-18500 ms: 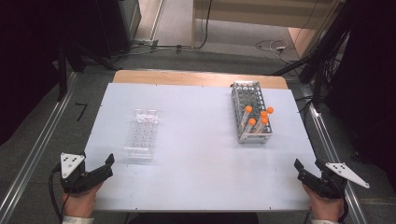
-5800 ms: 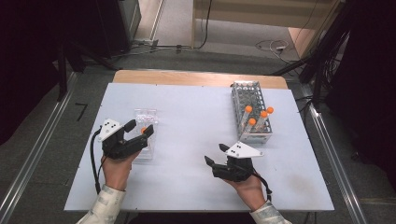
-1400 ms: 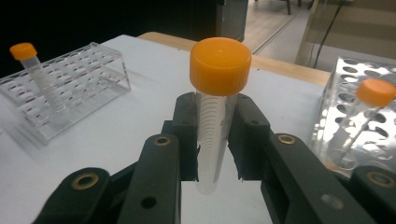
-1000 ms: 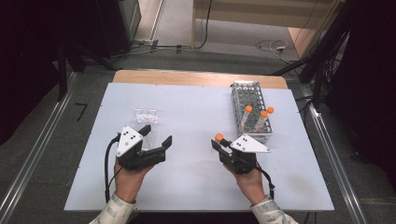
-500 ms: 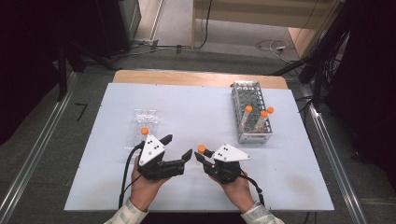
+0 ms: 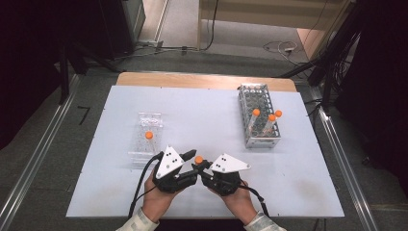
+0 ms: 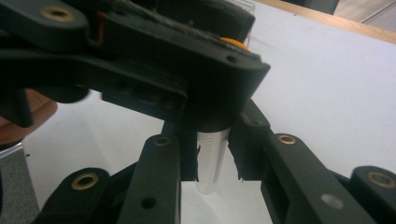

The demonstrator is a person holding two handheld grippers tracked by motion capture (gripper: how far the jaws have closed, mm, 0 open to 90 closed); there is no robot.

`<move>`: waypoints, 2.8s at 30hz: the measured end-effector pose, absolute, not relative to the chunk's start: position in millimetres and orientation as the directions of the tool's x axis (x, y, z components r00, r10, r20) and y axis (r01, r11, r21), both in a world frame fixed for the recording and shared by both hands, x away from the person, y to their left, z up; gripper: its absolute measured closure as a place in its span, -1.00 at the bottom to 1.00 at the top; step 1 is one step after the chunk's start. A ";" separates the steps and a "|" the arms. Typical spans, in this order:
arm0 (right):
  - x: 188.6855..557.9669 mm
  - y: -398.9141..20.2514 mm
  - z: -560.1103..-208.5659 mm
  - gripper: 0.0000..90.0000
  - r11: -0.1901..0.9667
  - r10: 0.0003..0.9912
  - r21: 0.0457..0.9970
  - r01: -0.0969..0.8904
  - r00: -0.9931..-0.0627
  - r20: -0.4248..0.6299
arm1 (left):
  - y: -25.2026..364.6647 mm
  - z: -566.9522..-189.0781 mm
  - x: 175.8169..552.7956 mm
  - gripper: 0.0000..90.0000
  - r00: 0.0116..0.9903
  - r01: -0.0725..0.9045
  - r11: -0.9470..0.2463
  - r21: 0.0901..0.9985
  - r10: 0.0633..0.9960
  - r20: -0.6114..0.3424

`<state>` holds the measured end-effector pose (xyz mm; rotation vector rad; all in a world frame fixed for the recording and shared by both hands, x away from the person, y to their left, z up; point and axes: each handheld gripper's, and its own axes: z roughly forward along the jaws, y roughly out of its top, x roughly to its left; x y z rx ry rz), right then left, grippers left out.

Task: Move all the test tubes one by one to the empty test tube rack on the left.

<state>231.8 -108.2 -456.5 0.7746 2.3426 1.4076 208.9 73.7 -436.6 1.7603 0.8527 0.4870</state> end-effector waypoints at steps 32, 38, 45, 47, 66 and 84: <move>231.2 -107.1 -455.2 0.18 0.371 0.566 0.877 0.307 -0.823 0.049 | 74.5 -435.8 208.1 0.55 0.675 0.329 -0.160 0.931 0.729 -0.113; 232.5 -108.7 -453.6 -0.23 0.377 0.558 0.872 0.312 -0.828 0.055 | 82.0 -430.2 209.1 0.55 0.665 0.336 -0.132 0.932 0.734 -0.136; 236.4 -112.5 -453.2 -0.44 0.379 0.576 0.862 0.336 -0.815 0.065 | 105.0 -417.3 213.2 0.55 0.633 0.341 -0.078 0.937 0.756 -0.167; 237.7 -114.0 -453.5 -0.45 0.378 0.579 0.861 0.339 -0.813 0.066 | 112.4 -413.8 215.0 0.55 0.625 0.351 -0.059 0.934 0.758 -0.187; 241.2 -120.6 -454.5 -0.45 0.375 0.604 0.856 0.356 -0.794 0.065 | 170.3 -387.0 214.5 0.55 0.541 0.357 -0.014 0.934 0.818 -0.194; 244.0 -122.3 -455.1 -0.44 0.372 0.615 0.855 0.362 -0.786 0.066 | 206.3 -388.2 226.3 0.55 0.439 0.362 0.024 0.932 0.877 -0.194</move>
